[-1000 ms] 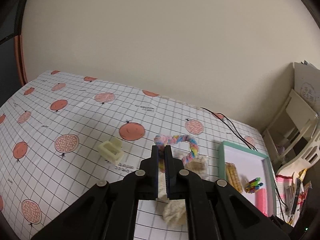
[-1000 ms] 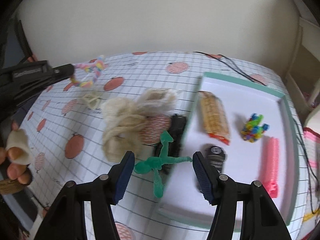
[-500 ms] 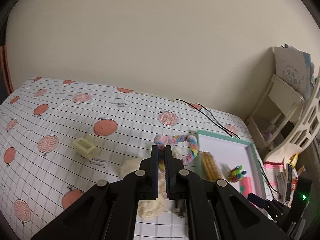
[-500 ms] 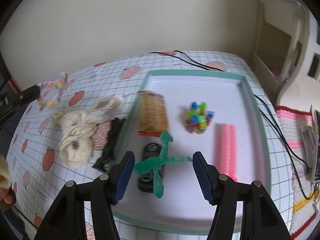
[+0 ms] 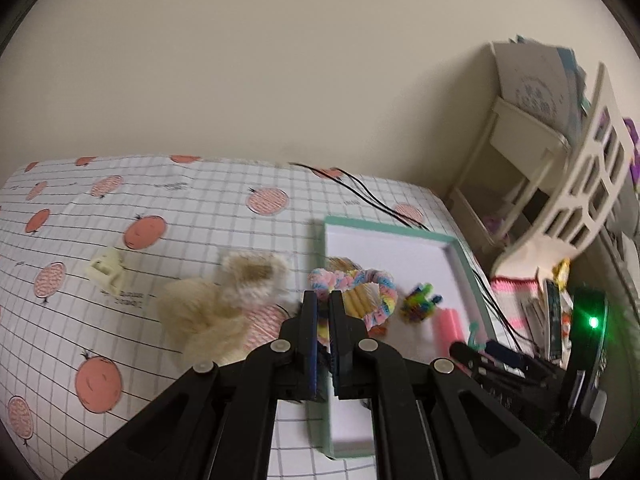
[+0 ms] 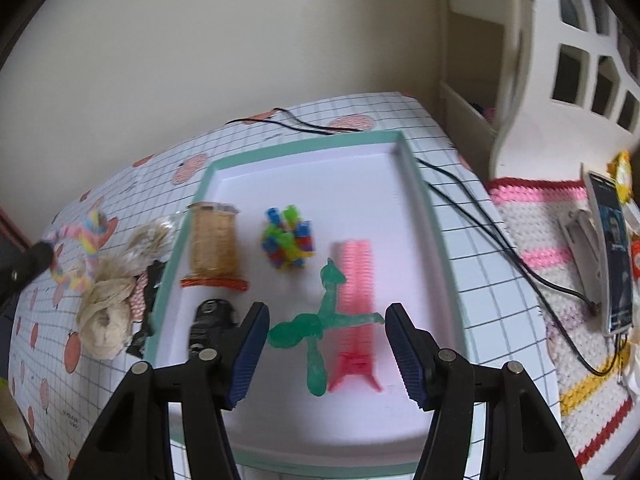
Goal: Organize objects
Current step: 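Carry the rainbow ring with the left tool while the right tool carries the green figure to the tray, then open the left tool to drop the ring while the right tool releases the green figure in the tray, then move the left tool toward the cream hair clip while the right tool approaches the cotton-swab bag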
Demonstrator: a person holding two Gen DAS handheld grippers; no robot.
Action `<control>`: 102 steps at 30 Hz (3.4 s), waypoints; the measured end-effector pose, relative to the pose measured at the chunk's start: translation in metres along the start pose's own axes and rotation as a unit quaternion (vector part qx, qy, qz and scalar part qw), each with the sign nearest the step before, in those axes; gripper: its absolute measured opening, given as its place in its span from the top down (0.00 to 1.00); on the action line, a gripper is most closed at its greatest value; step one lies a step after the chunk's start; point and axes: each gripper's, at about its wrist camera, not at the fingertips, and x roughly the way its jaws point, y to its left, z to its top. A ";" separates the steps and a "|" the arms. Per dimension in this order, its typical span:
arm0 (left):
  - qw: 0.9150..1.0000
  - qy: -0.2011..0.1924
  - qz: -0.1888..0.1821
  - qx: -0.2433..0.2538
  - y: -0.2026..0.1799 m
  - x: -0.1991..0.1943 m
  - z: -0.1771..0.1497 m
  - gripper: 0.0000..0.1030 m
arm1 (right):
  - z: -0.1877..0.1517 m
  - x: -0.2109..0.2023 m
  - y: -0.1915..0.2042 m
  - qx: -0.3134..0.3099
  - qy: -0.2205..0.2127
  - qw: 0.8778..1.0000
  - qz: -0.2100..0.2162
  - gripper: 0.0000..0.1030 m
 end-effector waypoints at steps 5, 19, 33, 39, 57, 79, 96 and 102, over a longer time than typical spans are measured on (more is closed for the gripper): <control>0.999 0.022 -0.022 0.015 -0.019 0.009 -0.012 0.95 | 0.003 -0.002 -0.014 0.018 -0.011 0.999 -0.031 0.39; 0.993 0.072 -0.045 0.084 -0.062 0.029 -0.040 0.95 | 0.002 0.006 -0.030 0.027 0.008 0.998 -0.058 0.38; 0.983 0.127 -0.048 0.120 -0.075 0.045 -0.058 0.95 | -0.001 0.009 -0.019 -0.004 0.015 0.998 -0.064 0.38; 0.981 0.149 -0.044 0.120 -0.073 0.053 -0.064 0.95 | -0.002 0.011 -0.017 -0.008 0.020 0.998 -0.057 0.37; 0.983 0.135 -0.048 0.113 -0.070 0.049 -0.057 0.80 | -0.002 0.009 -0.014 -0.011 0.012 0.999 -0.047 0.31; 0.996 0.040 0.032 0.077 -0.046 0.025 -0.033 0.57 | -0.001 -0.002 0.002 -0.037 -0.024 0.999 -0.020 0.21; 0.992 0.038 0.117 -0.001 -0.002 0.026 -0.029 0.25 | -0.003 -0.001 0.011 -0.053 -0.023 0.998 -0.005 0.12; 0.987 0.041 0.146 -0.045 0.019 0.029 -0.031 0.16 | -0.005 -0.001 0.017 -0.063 -0.024 0.998 0.000 0.01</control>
